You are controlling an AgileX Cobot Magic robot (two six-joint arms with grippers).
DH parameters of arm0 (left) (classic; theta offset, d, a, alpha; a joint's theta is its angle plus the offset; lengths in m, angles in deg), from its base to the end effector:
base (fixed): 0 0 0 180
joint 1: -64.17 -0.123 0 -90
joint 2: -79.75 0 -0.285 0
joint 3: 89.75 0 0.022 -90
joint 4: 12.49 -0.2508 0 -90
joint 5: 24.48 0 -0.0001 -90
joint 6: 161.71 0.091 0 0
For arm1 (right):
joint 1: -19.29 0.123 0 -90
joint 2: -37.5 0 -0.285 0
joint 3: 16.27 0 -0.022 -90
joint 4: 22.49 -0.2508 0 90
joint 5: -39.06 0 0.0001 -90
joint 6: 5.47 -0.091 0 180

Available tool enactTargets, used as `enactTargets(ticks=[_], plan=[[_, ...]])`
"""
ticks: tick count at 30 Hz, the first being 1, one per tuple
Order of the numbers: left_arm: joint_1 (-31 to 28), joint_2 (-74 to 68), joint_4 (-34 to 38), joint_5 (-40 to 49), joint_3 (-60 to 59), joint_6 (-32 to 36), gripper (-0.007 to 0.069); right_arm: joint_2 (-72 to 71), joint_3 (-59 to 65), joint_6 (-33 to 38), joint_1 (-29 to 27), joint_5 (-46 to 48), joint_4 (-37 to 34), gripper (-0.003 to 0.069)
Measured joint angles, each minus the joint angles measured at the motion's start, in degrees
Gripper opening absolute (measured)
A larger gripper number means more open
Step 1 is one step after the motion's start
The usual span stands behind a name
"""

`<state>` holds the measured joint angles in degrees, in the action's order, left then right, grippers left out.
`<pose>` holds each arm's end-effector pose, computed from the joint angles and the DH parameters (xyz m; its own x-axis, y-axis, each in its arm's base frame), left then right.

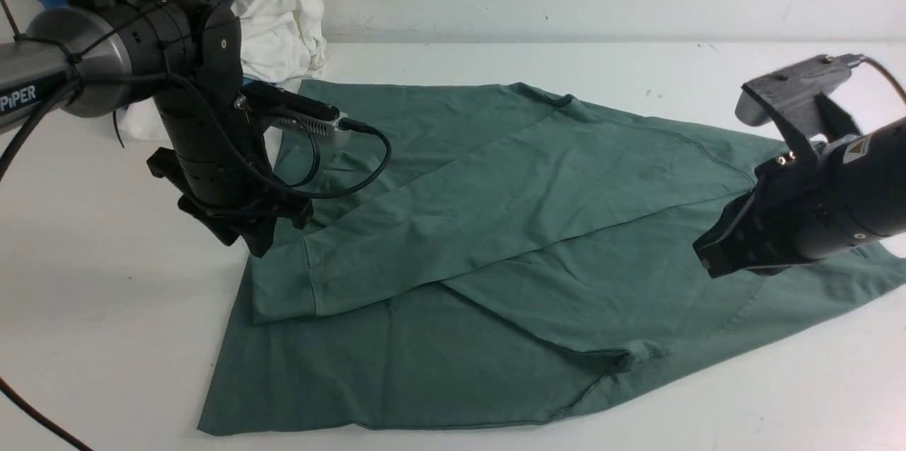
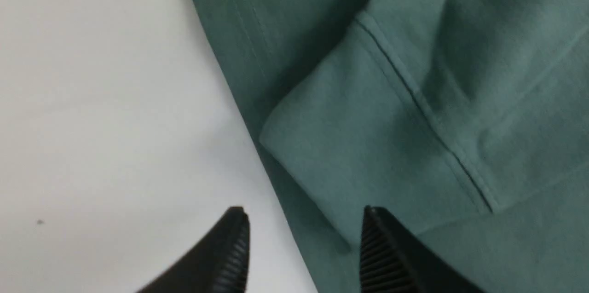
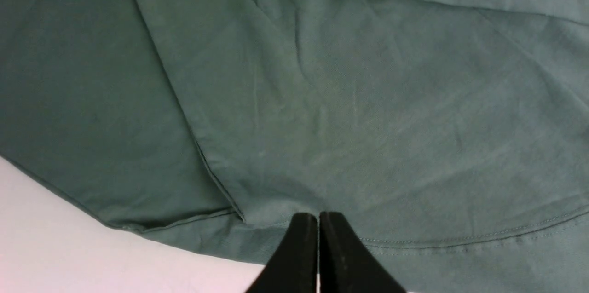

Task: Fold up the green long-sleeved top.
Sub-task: Use both arms simultaneously to clamp the lower edge of the clothing fabric

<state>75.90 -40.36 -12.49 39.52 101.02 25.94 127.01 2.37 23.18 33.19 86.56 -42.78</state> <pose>0.3891 -0.0808 0.2168 -0.9368 0.3305 -0.1149 0.3310 0.9435 0.0154 0.2676 0.0902 0.2718 -0.7566 -0.4387 -0.4849 -0.5506 0.8274 0.1106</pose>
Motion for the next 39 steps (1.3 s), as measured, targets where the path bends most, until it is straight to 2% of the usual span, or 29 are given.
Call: enactTargets(ticks=[3, 7, 9, 13, 15, 18, 22, 26, 30, 31, 32, 33, 34, 36, 39], plan=[[0.0, 1.5, 1.8, 3.4, 0.0, 0.0, 0.036, 0.0, 0.0, 0.4, 0.0, 0.1, 0.0, 0.0], [1.6, 3.1, 4.7, 4.8, -2.0, 0.0, 0.0331, 0.0, 0.0, 1.1, 0.0, 1.2, -0.2, 0.0], [4.8, 4.6, 4.4, 4.7, -5.9, -0.1, 0.0307, 0.0, 0.0, 1.4, 0.0, 2.1, -0.2, 0.0], [15.4, 8.5, 0.0, 3.3, -18.0, 0.7, 0.0298, 0.0, 0.0, 1.8, 0.0, 3.0, -0.7, 0.0], [19.4, 9.9, -1.9, 0.5, -22.9, 2.4, 0.0322, 0.0, 0.0, 2.2, 0.0, 3.2, -1.4, 0.0], [22.8, 11.0, -4.6, -4.3, -28.4, 5.5, 0.0402, 0.0, 0.0, 3.5, 0.0, 3.9, -2.9, 0.0], [23.3, 11.3, -9.2, -8.4, -32.8, 8.9, 0.0511, 0.0, 0.0, 6.2, 0.0, 5.1, -5.5, 0.0], [22.4, 11.9, -15.3, -11.3, -35.1, 10.3, 0.0521, 0.0, 0.0, 8.6, 0.0, 6.0, -7.4, 0.0], [20.1, 12.1, -17.3, -13.4, -35.5, 9.8, 0.0445, 0.0, 0.0, 10.0, 0.0, 6.1, -8.4, 0.0], [18.5, 11.9, -17.4, -14.3, -35.5, 9.3, 0.0358, 0.0, 0.0, 10.8, 0.0, 6.3, -8.5, 0.0], [18.4, 11.8, -17.4, -14.5, -35.5, 9.3, 0.0347, 0.0, 0.0, 10.8, 0.0, 6.4, -8.5, 0.0], [17.6, 11.8, -17.4, -14.8, -35.5, 9.0, 0.0279, 0.0, 0.0, 11.3, 0.0, 6.5, -8.5, 0.0], [17.6, 11.8, -17.5, -15.0, -35.5, 8.9, 0.0266, 0.0, 0.0, 11.5, 0.0, 6.6, -8.5, 0.0], [17.1, 11.7, -17.7, -16.0, -35.5, 7.2, 0.0088, 0.0, 0.0, 12.8, 0.0, 6.7, -8.0, 0.0], [17.1, 12.2, -17.8, -16.4, -35.6, 4.1, 0.0011, 0.0, 0.0, 13.5, 0.0, 6.7, -3.2, 0.0]])
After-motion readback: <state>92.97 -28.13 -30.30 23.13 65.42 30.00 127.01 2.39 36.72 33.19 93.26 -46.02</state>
